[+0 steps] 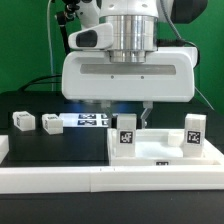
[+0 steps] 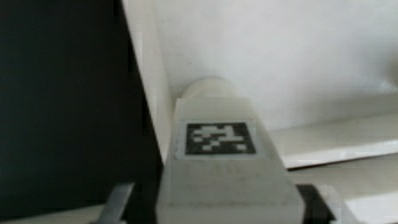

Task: Assemble square table

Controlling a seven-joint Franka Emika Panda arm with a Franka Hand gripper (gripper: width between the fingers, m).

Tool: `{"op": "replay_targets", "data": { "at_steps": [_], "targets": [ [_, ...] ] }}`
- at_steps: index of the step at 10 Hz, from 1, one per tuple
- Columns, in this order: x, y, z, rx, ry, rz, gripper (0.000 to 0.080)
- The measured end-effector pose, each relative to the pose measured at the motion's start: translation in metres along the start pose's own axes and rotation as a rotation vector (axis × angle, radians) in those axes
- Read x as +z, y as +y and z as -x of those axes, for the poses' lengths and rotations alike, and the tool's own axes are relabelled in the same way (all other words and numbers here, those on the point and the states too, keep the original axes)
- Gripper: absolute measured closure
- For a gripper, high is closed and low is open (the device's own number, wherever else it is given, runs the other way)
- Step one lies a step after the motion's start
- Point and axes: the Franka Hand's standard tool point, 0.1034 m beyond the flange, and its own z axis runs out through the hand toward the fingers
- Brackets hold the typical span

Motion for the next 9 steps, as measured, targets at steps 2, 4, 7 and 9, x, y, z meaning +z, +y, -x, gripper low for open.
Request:
{"op": "replay_targets", "data": {
  "at_steps": [2, 4, 7, 9],
  "targets": [
    [0.000, 0.004, -0.001, 0.081, 0.002, 0.005, 0.0509],
    [0.000, 0.009, -0.002, 0.172, 0.004, 0.010, 0.0509],
    [-0.001, 0.013, -0.003, 0.246, 0.007, 0.014, 0.0345],
    [-0.001, 0.013, -0.003, 0.246, 0.007, 0.014, 0.0222]
  ]
}}
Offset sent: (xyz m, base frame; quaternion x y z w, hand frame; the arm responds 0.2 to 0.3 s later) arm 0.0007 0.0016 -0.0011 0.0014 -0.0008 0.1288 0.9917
